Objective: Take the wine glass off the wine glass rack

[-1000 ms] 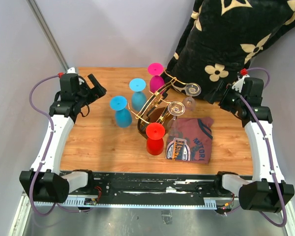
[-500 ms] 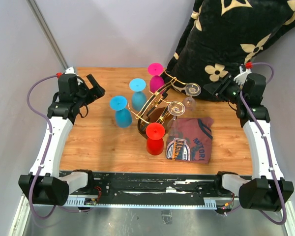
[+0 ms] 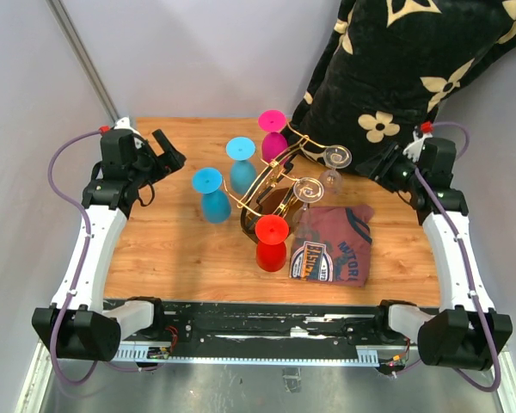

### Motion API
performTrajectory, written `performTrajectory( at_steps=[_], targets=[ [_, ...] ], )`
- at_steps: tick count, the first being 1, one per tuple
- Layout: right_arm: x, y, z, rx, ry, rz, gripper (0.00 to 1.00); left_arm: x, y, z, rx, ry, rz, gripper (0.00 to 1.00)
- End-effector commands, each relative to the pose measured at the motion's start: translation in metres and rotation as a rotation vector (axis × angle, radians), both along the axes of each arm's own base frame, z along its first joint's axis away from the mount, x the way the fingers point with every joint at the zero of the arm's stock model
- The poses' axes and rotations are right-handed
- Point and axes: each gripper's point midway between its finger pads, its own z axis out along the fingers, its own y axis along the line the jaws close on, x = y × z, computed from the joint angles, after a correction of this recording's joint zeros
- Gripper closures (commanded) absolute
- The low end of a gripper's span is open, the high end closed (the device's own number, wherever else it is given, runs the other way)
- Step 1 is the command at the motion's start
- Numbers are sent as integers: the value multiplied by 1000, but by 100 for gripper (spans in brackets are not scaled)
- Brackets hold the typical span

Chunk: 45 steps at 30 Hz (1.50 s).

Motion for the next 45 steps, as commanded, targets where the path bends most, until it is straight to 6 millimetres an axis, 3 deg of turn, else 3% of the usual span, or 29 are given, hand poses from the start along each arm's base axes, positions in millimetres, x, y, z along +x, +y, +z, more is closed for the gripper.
performTrajectory(
  at_steps=[1, 6, 10, 14, 16, 24, 28, 32, 38, 42, 45],
  targets=[
    [-35, -6, -85, -58, 221, -7, 51, -2, 5, 9, 30, -26, 19, 0],
    [-66, 16, -139, -55, 379, 78, 43, -5, 9, 12, 46, -23, 32, 0],
    [-84, 37, -154, -120, 431, 143, 36, -6, 9, 9, 48, -13, 30, 0],
    [-89, 52, -164, -123, 458, 183, 25, -8, 6, 6, 34, -9, 22, 0],
    [-92, 55, -173, -127, 503, 195, 19, -9, 6, 3, 32, -1, 18, 0],
    [-103, 53, -212, -190, 645, 226, 8, -10, 5, 7, 30, -10, 15, 0],
    [-111, 53, -226, -320, 720, 256, 1, -9, 3, 6, 20, -4, 11, 0],
    [-115, 32, -240, -472, 796, 224, 2, -9, 1, 8, 13, -9, 2, 0],
    [-117, -41, -250, -515, 880, -34, 2, -11, -1, 12, 7, -19, -7, 0],
    [-129, -101, -233, -494, 870, -276, 2, -12, -2, 9, 3, -13, -15, 0],
    [-126, -121, -194, -543, 742, -384, 1, -13, 0, 7, 14, -5, -11, 0]
  ],
)
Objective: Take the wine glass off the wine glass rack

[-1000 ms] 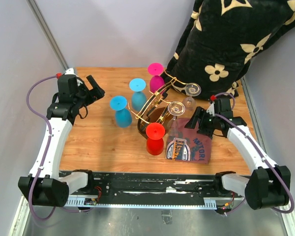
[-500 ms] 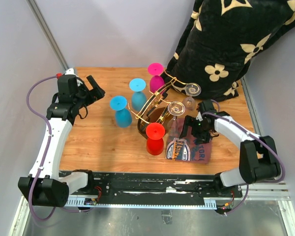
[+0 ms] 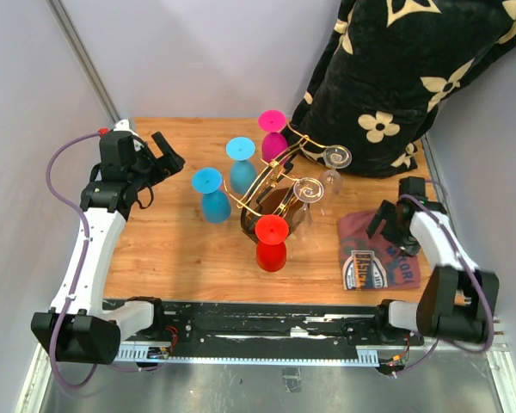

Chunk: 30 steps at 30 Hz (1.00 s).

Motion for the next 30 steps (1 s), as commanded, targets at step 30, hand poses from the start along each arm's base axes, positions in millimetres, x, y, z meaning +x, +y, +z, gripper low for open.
performTrajectory(
  at_steps=[30],
  targets=[
    [11, -37, -18, -51, 151, 5, 2, -14, -21, 11, -86, 2, -79, 0]
  ],
)
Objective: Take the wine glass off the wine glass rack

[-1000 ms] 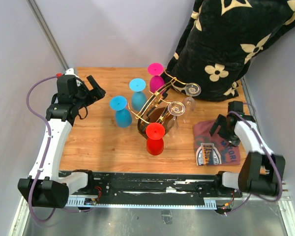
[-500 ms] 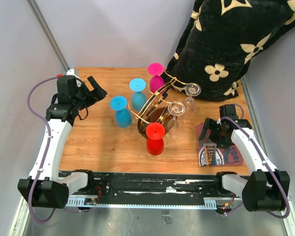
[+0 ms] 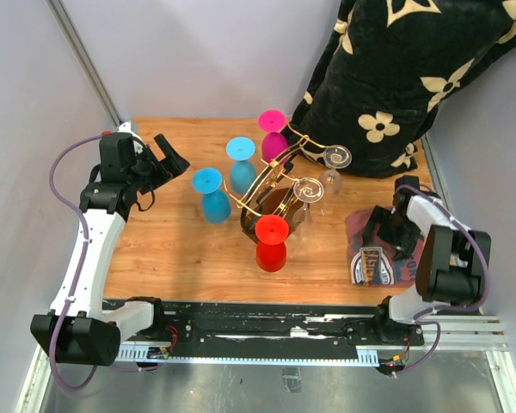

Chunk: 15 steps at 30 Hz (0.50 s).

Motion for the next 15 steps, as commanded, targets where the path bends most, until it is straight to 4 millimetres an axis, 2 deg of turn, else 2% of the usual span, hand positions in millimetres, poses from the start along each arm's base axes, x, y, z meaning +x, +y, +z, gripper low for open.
performTrajectory(
  at_steps=[1, 5, 9, 11, 15],
  targets=[
    [37, -47, 3, -157, -11, -36, 2, -5, -5, 11, -12, -26, -25, 0],
    [62, -68, 2, -229, 5, -62, 2, -5, -5, 10, -10, -24, -27, 0],
    [98, -90, 4, -285, -15, -76, 2, -5, -4, 9, 0, -19, -25, 0],
    [116, -99, 11, -304, -37, -86, 2, -6, -3, 9, 5, -19, -25, 0],
    [137, -124, 21, -368, -44, -109, 2, -8, -3, 10, 7, -21, -23, 0]
  ],
)
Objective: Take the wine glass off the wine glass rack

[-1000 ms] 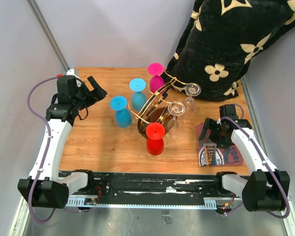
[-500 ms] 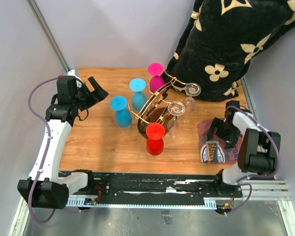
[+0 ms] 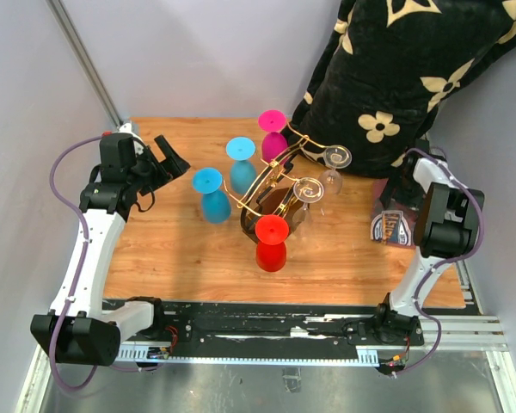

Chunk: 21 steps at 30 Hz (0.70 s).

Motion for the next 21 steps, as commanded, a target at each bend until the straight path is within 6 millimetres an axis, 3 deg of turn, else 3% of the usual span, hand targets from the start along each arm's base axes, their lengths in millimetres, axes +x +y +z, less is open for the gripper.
performTrajectory(
  at_steps=[1, 8, 11, 14, 17, 21],
  targets=[
    [15, -43, 17, -144, 5, -37, 2, -5, -2, 13, 8, -37, -17, 0],
    [22, -87, 28, -349, 86, 6, 2, -6, -4, 14, -5, -39, -26, 0],
    [19, -96, 37, -396, 91, -11, 2, -7, -4, 14, -2, -34, -27, 0],
    [20, -85, 49, -367, 50, -12, 2, -8, -2, 15, 7, -39, -17, 0],
    [20, -54, 61, -340, -34, 55, 2, -8, -2, 14, 3, -39, -14, 0],
    [12, -9, 43, -185, -58, 151, 2, -7, -3, 10, -3, -29, -16, 0]
  ],
)
